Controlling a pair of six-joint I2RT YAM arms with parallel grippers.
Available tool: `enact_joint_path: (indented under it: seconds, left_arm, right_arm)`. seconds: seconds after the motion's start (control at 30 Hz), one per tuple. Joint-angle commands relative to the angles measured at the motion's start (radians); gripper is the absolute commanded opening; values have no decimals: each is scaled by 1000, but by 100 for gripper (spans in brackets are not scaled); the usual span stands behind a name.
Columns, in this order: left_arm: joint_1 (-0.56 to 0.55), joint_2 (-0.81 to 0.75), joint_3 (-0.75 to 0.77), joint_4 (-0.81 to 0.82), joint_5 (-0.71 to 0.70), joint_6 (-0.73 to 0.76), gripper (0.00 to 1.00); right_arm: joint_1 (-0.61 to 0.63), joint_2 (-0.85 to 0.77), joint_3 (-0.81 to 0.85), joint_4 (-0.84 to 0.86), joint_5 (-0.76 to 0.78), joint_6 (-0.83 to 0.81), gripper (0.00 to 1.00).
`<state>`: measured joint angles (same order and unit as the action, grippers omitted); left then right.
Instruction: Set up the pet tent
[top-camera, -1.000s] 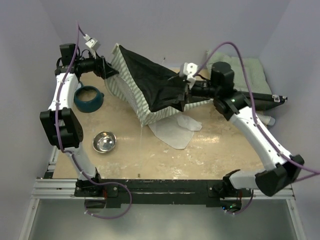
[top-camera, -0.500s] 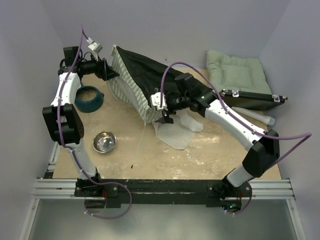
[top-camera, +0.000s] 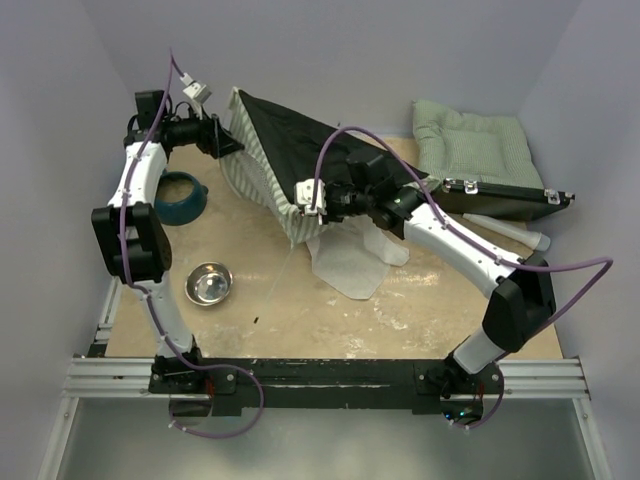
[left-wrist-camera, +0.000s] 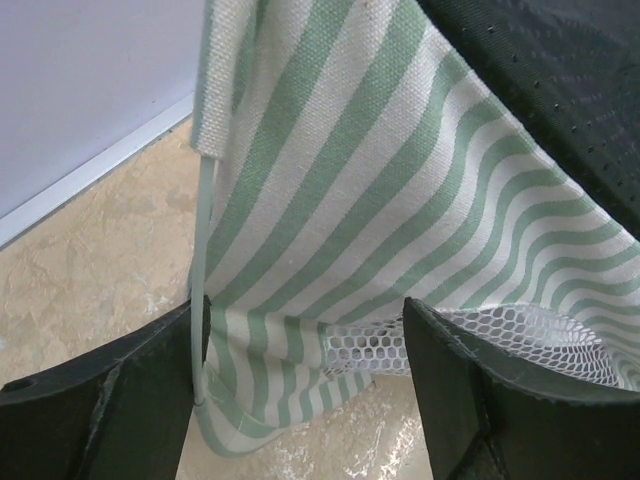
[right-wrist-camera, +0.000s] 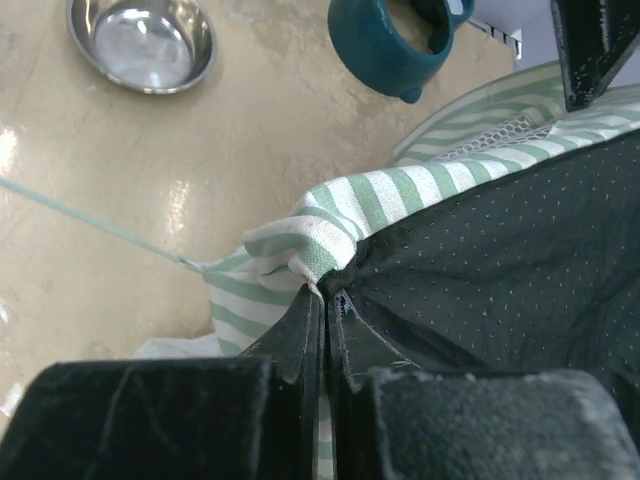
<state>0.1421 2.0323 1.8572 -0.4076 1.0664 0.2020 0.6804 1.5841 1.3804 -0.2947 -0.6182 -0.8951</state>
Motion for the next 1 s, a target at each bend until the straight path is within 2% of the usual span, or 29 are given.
enact_joint_path:
  seconds: [0.0, 0.1, 0.27, 0.37, 0.43, 0.5, 0.53, 0.57, 0.63, 0.67, 0.77, 0.87, 0.9, 0.97]
  left_arm:
    - [-12, 0, 43, 49, -8, -47, 86]
    - [26, -41, 17, 90, 25, -151, 99]
    - [143, -203, -94, 251, 40, -314, 99]
    - [246, -300, -208, 546, 75, -532, 100]
    - [312, -342, -297, 803, 175, -715, 100]
    - [317, -401, -384, 973, 266, -858, 100]
    - [317, -455, -426, 972, 250, -848, 100]
    - [317, -501, -462, 904, 221, -789, 100]
    - [317, -553, -460, 653, 156, -573, 100]
    - [317, -558, -451, 600, 185, -512, 100]
    - [282, -635, -470, 613, 230, -498, 100]
    - [153, -728, -471, 535, 218, -412, 100]
    - [110, -748, -467, 520, 219, -417, 100]
    - [26, -771, -486, 606, 240, -542, 100]
  right_arm:
    - [1, -53, 17, 159, -2, 235, 0]
    - [-42, -82, -3, 319, 0, 500, 0]
    - [-129, -70, 3, 469, -29, 826, 0]
    - [-154, -56, 15, 511, -48, 930, 0]
    - [-160, -49, 34, 528, -55, 970, 0]
    - [-160, -46, 45, 554, -58, 1001, 0]
    - [-160, -45, 51, 560, -55, 1016, 0]
    - [-162, -45, 57, 568, -54, 1028, 0]
    - [-163, -50, 60, 586, -52, 1036, 0]
    - [-163, -55, 60, 588, -39, 1036, 0]
    - [-165, -70, 81, 552, 43, 1016, 0]
    - [-165, -119, 75, 562, 168, 1013, 0]
    - [-162, -134, 65, 574, 204, 1028, 0]
    - [-150, -150, 69, 548, 286, 1030, 0]
